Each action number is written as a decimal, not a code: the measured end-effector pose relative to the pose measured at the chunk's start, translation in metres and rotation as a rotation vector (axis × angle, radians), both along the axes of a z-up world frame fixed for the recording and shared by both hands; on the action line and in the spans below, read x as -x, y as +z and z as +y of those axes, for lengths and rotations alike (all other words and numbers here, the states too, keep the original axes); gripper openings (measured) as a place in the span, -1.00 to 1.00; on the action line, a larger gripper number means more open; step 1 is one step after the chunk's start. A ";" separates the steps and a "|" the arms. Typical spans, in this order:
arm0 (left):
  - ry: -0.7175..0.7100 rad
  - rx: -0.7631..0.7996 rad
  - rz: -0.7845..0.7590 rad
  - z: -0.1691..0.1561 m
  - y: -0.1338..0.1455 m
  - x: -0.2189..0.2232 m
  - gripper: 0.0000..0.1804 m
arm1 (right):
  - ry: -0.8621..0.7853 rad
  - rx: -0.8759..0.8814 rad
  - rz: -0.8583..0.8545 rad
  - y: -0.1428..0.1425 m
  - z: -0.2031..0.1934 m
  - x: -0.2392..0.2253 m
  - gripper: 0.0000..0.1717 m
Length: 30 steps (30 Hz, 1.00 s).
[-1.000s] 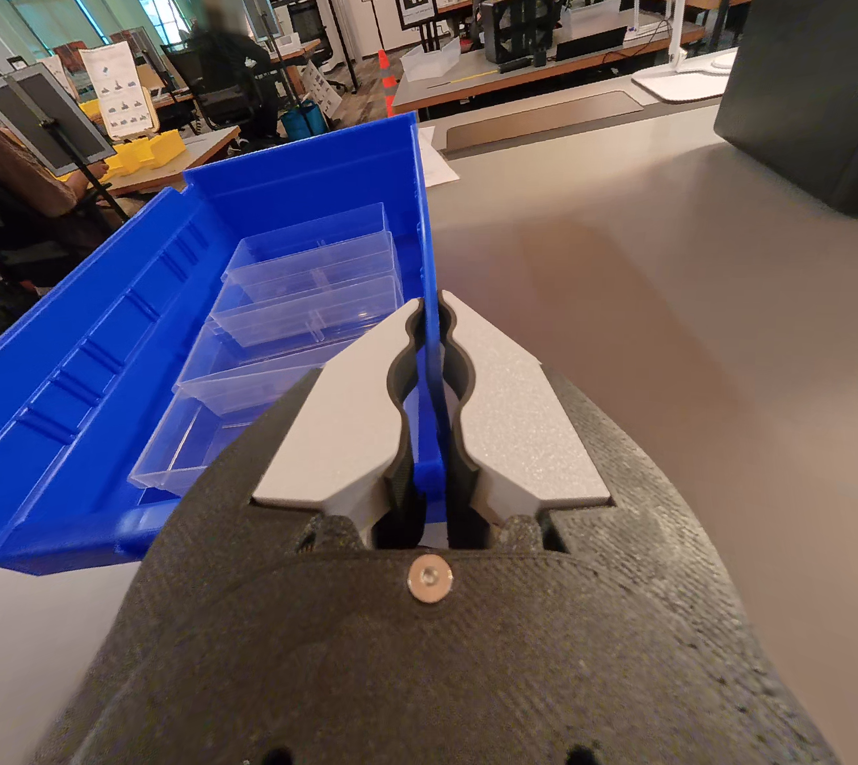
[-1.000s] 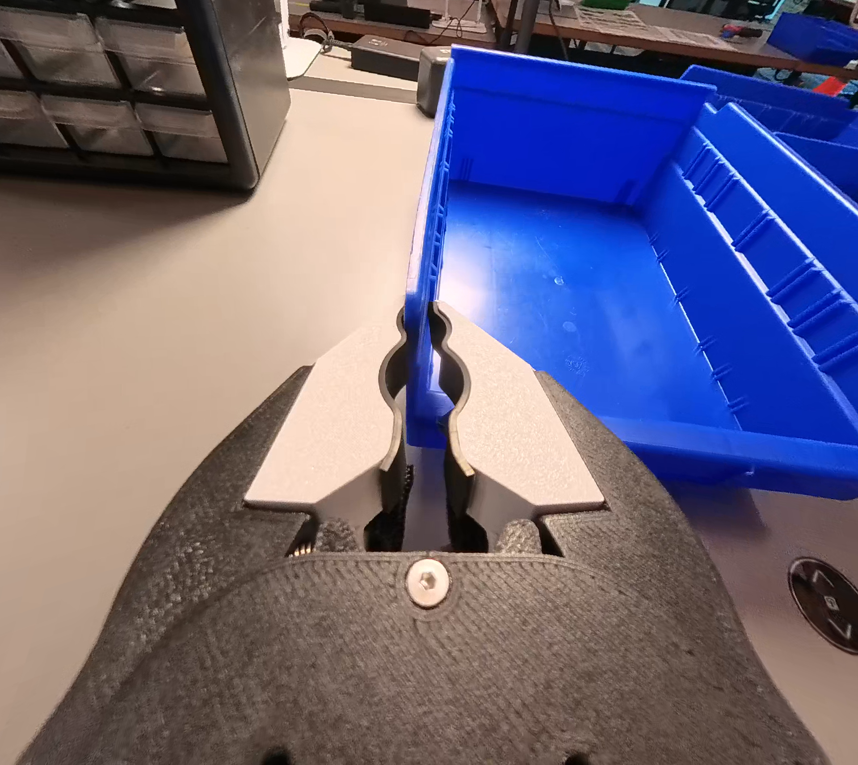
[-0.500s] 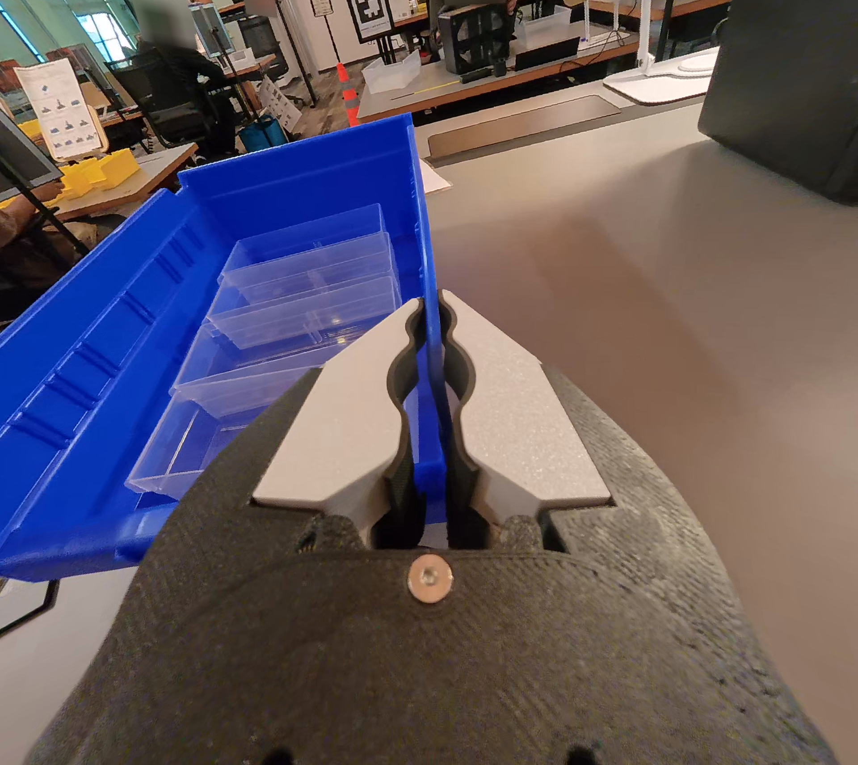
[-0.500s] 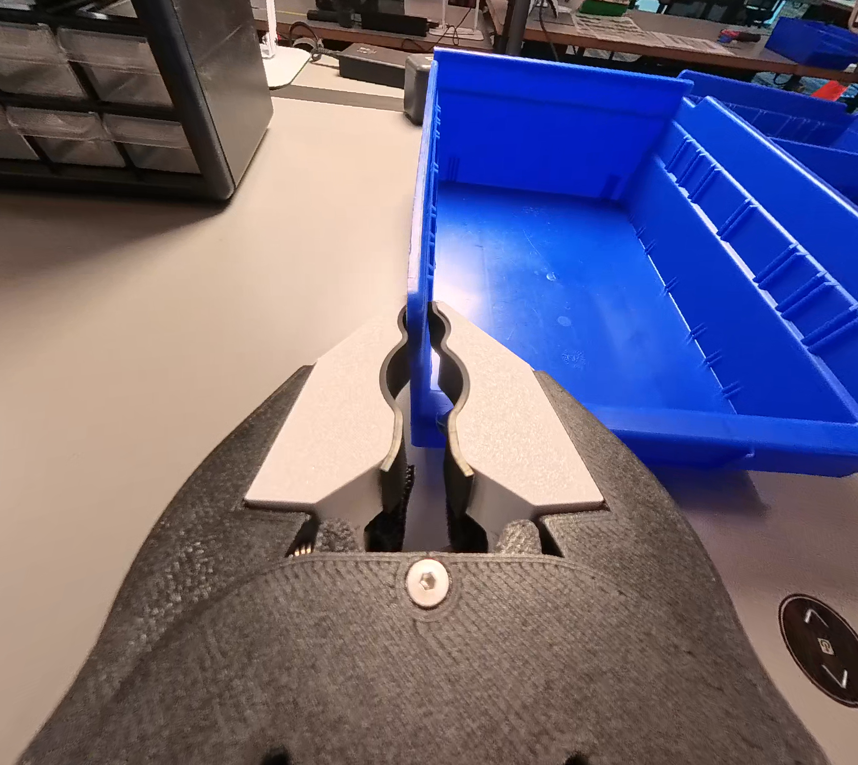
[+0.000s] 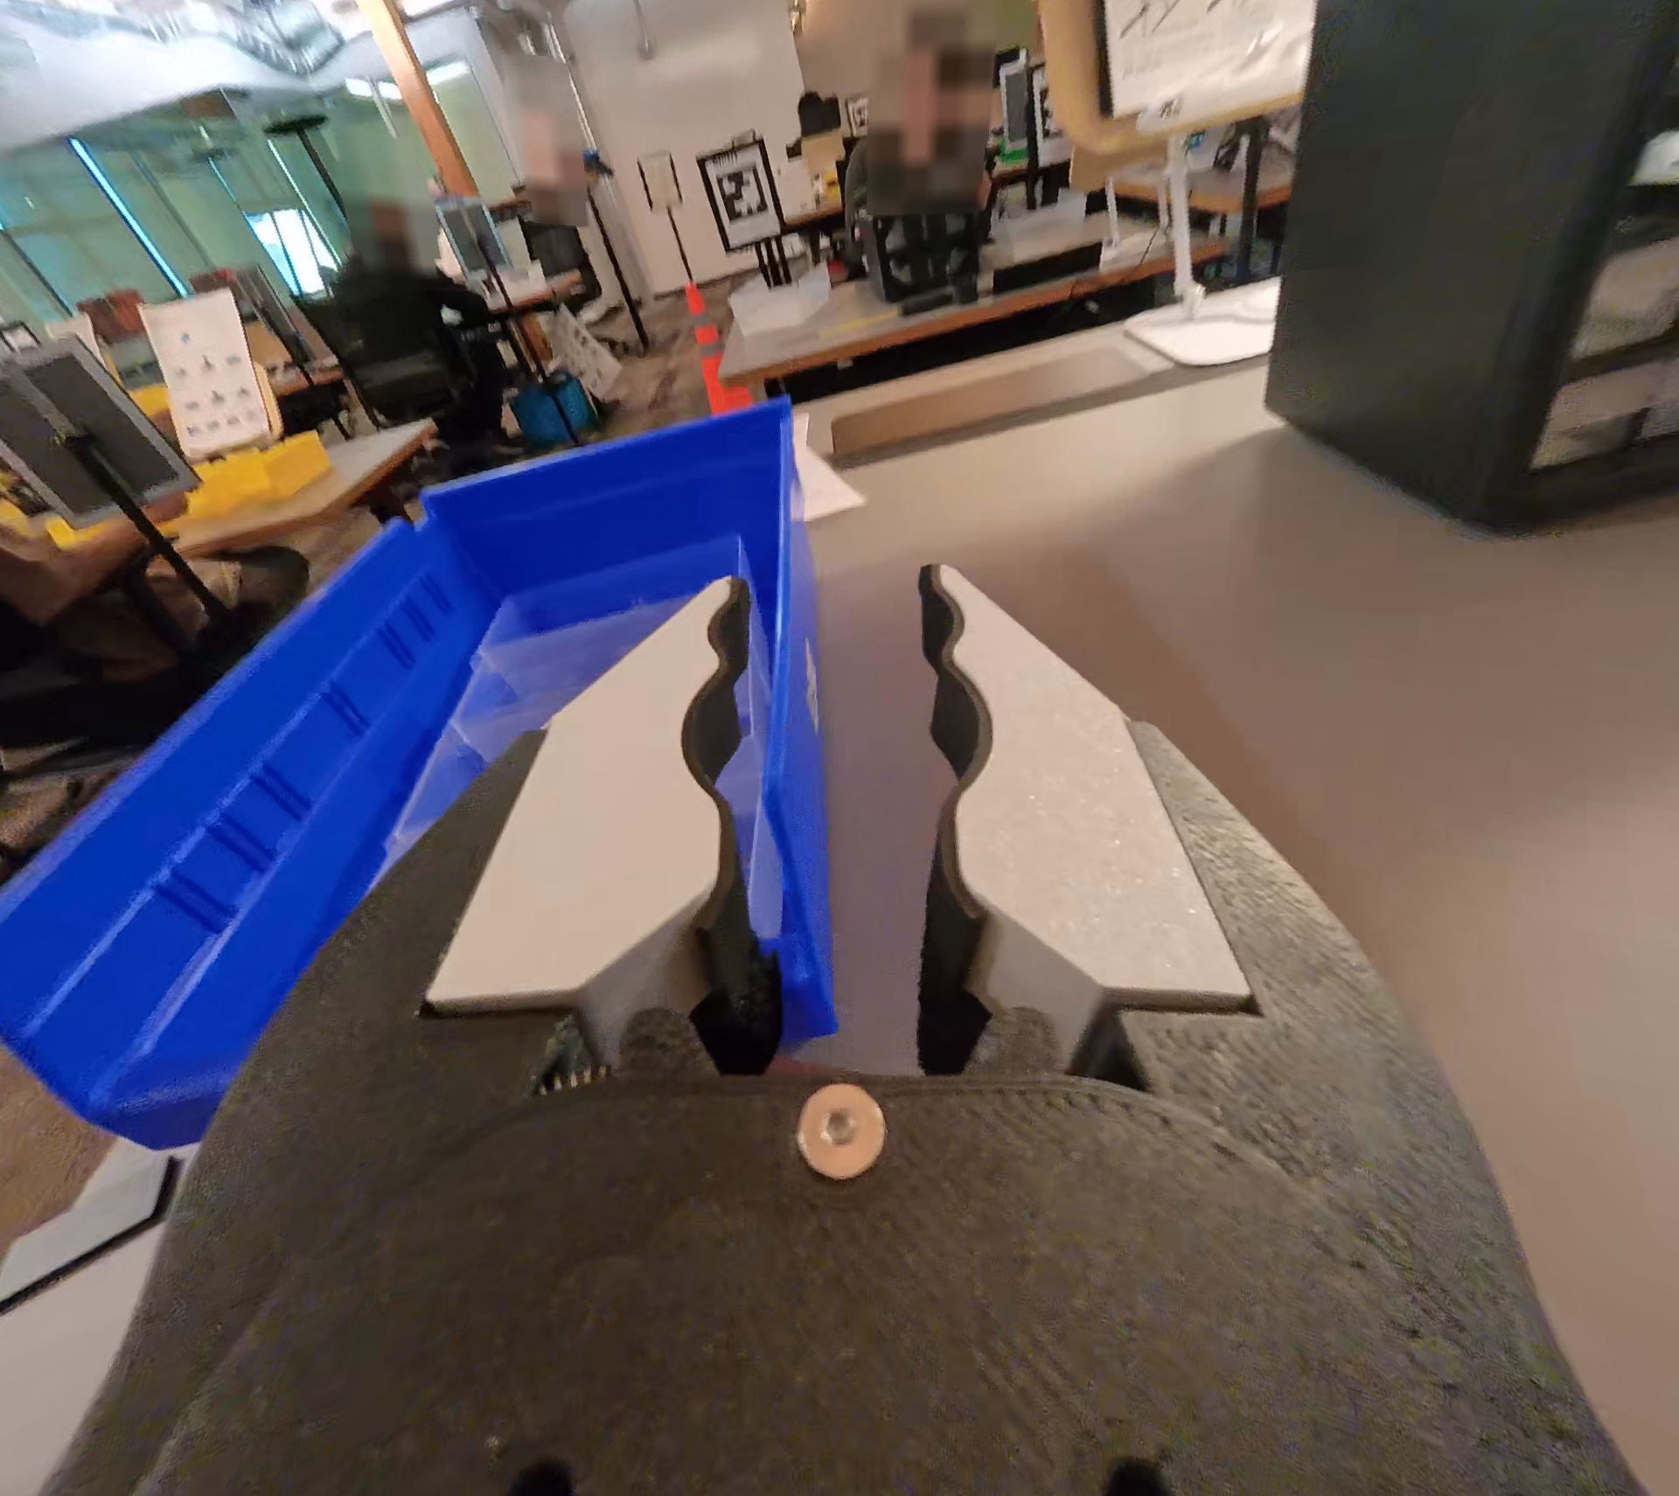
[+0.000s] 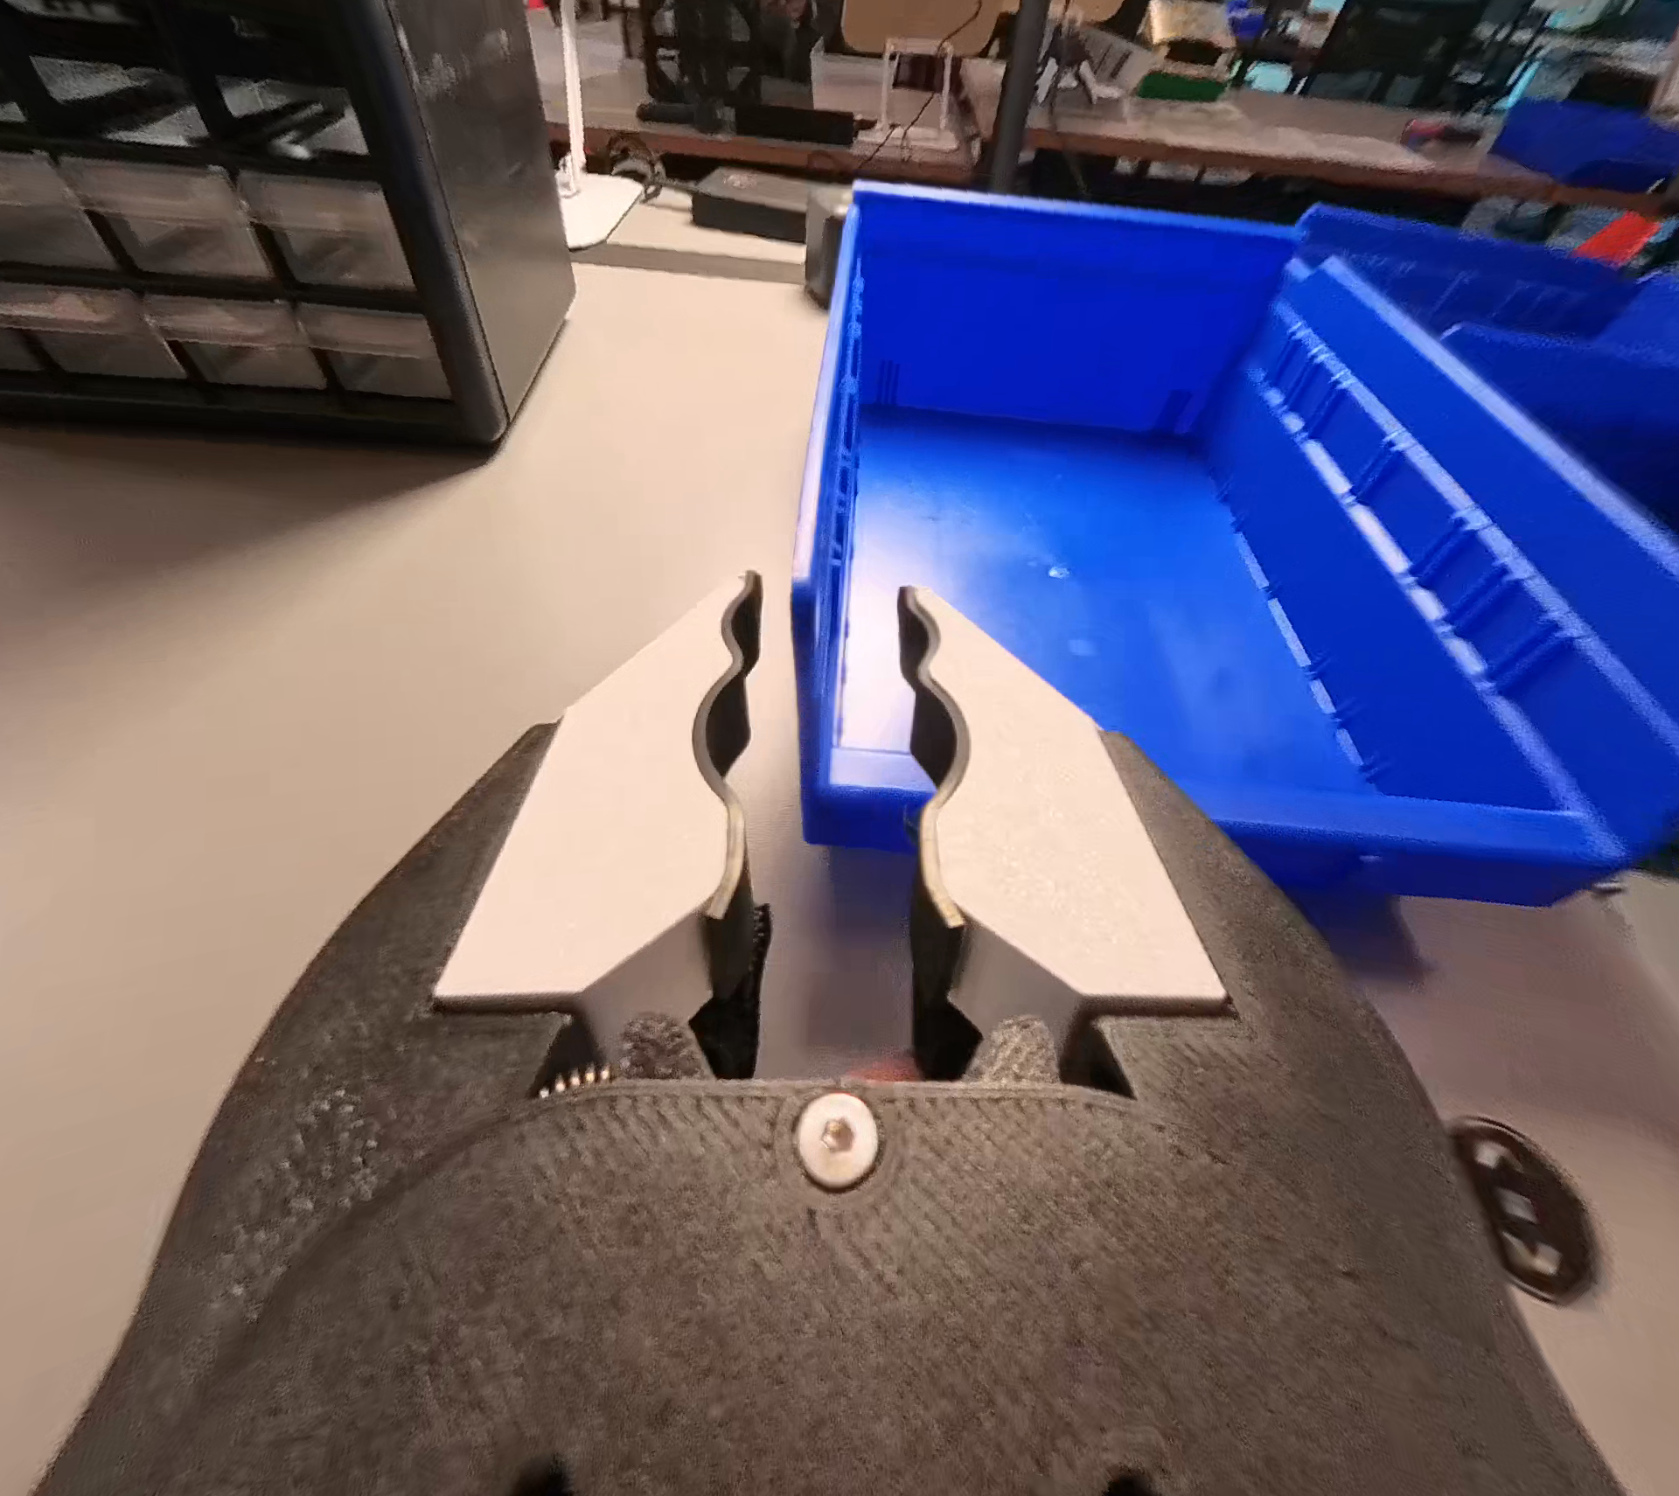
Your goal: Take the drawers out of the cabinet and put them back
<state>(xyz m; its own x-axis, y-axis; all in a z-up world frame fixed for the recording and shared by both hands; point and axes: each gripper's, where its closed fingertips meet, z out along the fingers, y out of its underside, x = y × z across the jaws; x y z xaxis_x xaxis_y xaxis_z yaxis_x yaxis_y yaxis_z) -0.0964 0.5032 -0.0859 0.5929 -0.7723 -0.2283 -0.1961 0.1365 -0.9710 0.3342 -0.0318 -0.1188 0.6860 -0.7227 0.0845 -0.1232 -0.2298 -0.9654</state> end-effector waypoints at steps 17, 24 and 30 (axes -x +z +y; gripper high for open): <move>-0.573 0.163 -0.170 -0.103 0.046 -0.275 -0.21 | 0.360 -0.074 -0.051 0.044 0.231 0.006 -0.02; -0.578 0.195 -0.287 -0.108 0.020 -0.276 -0.22 | 0.423 -0.063 -0.079 0.022 0.263 -0.010 0.12; -0.643 0.300 -0.230 -0.121 0.000 -0.295 -0.26 | 0.495 -0.072 -0.095 0.014 0.282 -0.007 0.20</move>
